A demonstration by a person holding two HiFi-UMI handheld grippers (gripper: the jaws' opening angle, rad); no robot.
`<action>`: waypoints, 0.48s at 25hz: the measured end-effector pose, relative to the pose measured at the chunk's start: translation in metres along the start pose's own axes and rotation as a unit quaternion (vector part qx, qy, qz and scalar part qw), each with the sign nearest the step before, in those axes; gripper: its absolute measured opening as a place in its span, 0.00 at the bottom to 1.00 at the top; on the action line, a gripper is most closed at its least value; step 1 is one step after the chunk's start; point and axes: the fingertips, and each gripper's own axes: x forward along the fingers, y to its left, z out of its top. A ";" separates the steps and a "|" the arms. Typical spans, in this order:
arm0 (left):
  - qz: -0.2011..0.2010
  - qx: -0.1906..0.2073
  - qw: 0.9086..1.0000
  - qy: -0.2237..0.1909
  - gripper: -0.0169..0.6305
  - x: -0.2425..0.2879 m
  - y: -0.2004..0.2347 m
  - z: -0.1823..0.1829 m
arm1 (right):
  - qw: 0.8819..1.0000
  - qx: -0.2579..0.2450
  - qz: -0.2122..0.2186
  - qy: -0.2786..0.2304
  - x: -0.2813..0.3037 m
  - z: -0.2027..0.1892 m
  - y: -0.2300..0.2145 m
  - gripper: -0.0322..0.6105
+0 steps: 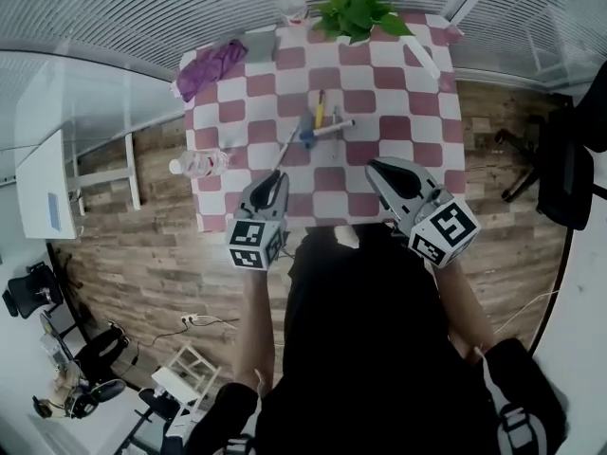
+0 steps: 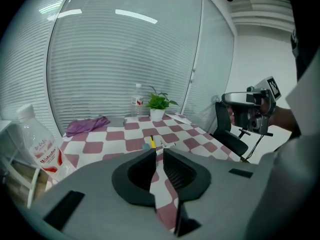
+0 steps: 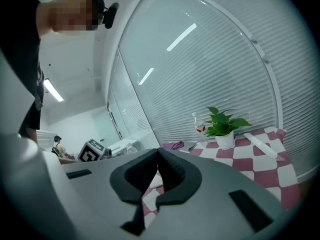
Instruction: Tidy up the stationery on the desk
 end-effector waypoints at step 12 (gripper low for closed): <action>0.043 0.002 0.997 0.056 0.18 0.029 0.017 -0.028 | 0.997 0.029 0.046 0.049 0.012 -0.024 -0.021 0.08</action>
